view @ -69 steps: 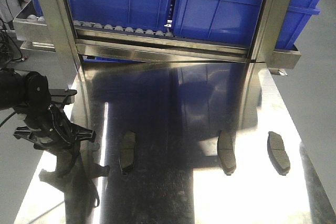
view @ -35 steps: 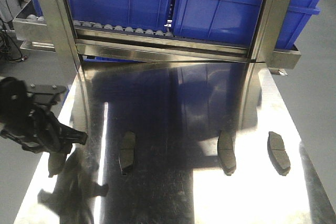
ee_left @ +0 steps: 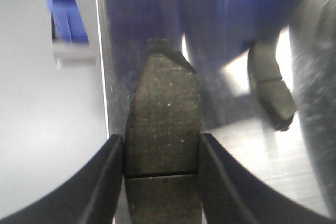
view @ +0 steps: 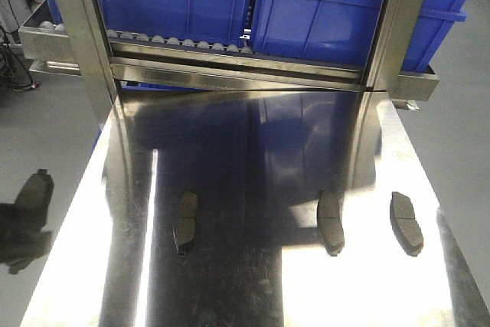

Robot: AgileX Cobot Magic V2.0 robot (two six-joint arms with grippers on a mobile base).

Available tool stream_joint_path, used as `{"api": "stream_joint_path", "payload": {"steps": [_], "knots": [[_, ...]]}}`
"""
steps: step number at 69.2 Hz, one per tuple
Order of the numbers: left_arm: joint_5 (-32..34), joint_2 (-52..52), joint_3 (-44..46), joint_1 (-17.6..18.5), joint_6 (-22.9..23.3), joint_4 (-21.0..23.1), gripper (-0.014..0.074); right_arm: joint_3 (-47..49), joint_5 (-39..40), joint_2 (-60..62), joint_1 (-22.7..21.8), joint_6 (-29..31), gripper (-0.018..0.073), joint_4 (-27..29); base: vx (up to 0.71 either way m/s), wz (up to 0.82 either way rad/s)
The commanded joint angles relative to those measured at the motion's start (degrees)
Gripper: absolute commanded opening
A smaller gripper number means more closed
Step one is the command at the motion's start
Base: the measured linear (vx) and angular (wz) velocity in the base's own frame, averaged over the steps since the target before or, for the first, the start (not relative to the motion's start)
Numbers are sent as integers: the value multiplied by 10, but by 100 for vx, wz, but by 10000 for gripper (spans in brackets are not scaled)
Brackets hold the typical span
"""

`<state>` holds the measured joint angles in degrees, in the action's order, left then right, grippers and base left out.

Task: Move and align brake pads A on conveyor
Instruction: 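Lift the grasped brake pad with the left gripper off the table, then move the right gripper down over the outermost brake pad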

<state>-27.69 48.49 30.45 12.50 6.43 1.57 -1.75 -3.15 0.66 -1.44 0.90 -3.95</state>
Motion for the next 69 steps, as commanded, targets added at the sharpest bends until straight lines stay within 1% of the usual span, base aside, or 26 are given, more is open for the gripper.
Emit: {"api": "stream_joint_path", "payload": {"steps": [1,7,13,20,29,38,69], "knots": [[64,-90,-20,3,1,0,-7,-2,43,9,1,0,-10,-3,0,0],[67,-161,-47,3,0,-2,-6,-2,43,9,1,0,-10,-3,0,0],[62,-223,-65,3,0,-16,-6,-2,43,9,1,0,-10,-3,0,0],[59,-273,-79,3,0,-30,-6,-2,43,9,1,0,-10,-3,0,0],[54,-319,-80,3,1,-29,-6,-2,43,9,1,0,-10,-3,0,0],[53,-341,-80,3,1,-29,-6,-2,43,9,1,0,-10,-3,0,0],[50,-341,-80,3,1,-29,-6,-2,43,8,1,0,-10,-3,0,0]]}}
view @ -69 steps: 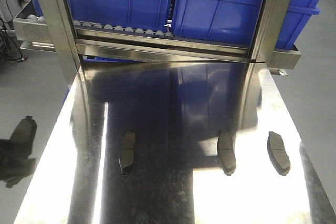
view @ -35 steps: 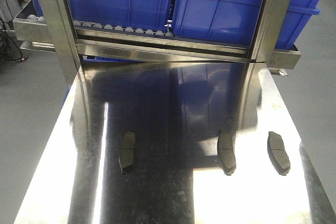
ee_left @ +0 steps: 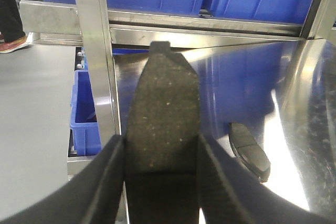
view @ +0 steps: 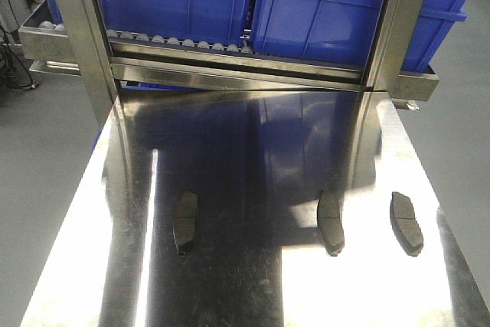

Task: Move and align brake pads A on conveyor
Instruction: 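Move the right gripper down over the outermost brake pad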

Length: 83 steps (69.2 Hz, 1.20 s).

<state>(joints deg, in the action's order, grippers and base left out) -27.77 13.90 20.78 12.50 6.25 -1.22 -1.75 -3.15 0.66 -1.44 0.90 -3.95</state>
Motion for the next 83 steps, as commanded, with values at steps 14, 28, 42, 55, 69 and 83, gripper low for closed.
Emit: {"api": "stream_joint_path", "payload": {"steps": [14,28,42,55,69,83], "knots": [[48,5,16,3,2,-1,-6,-2,43,8,1,0,-10,-3,0,0],[45,5,16,3,2,-1,-6,-1,50,8,1,2,-10,-4,0,0],[45,5,16,3,2,-1,-6,6,113,8,1,-16,-10,26,0,0],[45,5,16,3,2,-1,-6,92,37,-46,1,-18,-10,31,0,0],[45,5,16,3,2,-1,-6,203,-70,-184,1,-17,-10,31,0,0],[45,5,16,3,2,-1,-6,280,-168,-320,1,-17,-10,31,0,0]]}}
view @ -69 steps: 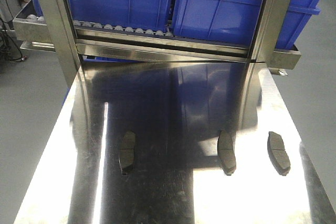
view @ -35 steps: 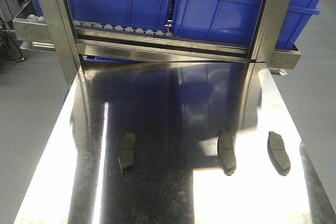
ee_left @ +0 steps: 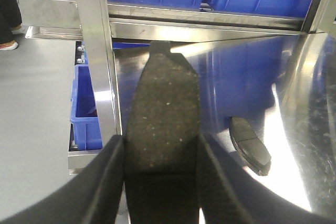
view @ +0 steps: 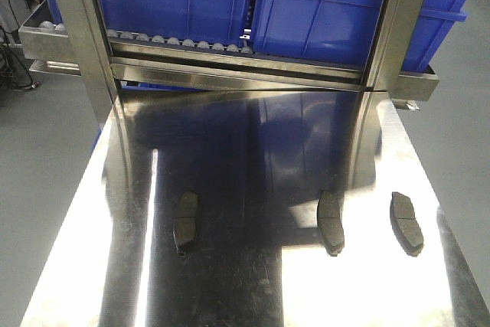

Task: Move and align brake pads A on conveyor
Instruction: 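Move the right gripper down over the outermost brake pad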

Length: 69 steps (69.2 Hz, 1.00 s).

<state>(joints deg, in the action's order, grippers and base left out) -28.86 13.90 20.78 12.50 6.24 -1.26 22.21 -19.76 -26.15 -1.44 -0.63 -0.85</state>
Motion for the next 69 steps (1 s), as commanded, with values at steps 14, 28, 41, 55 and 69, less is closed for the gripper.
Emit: {"api": "stream_joint_path", "payload": {"steps": [14,28,41,55,69], "knots": [[56,5,16,3,2,-1,-6,45,-9,-120,1,-10,-10,8,0,0],[56,5,16,3,2,-1,-6,47,-31,-145,1,-5,22,8,0,0],[56,5,16,3,2,-1,-6,89,-101,-179,1,-2,204,8,0,0],[56,5,16,3,2,-1,-6,108,-119,-207,1,2,449,8,0,0],[56,5,16,3,2,-1,-6,143,-133,-269,6,6,524,23,0,0]]}}
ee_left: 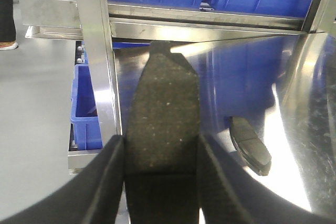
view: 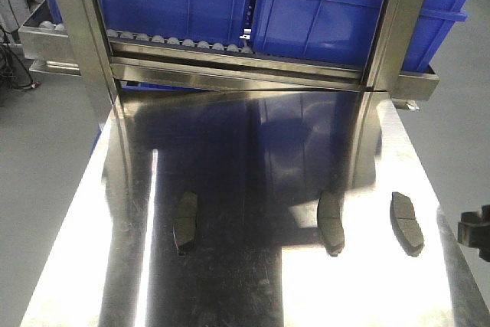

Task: Move and align brake pads A on conveyor
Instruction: 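Move the right gripper down over the outermost brake pad, then close the right gripper on the brake pad and lift it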

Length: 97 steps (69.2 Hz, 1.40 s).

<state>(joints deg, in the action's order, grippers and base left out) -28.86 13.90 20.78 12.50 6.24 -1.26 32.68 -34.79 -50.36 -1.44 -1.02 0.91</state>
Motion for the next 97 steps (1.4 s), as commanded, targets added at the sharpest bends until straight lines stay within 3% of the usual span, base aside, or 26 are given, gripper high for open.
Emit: {"api": "stream_joint_path", "payload": {"steps": [1,19,42,53,97], "knots": [[56,5,16,3,2,-1,-6,43,13,-33,8,10,524,5,0,0],[56,5,16,3,2,-1,-6,146,-51,-186,74,16,517,6,0,0],[56,5,16,3,2,-1,-6,272,-157,-374,74,0,517,-9,0,0],[56,5,16,3,2,-1,-6,330,-197,-439,53,3,517,-1,0,0],[56,5,16,3,2,-1,-6,362,-184,-541,49,19,489,-5,0,0]]}}
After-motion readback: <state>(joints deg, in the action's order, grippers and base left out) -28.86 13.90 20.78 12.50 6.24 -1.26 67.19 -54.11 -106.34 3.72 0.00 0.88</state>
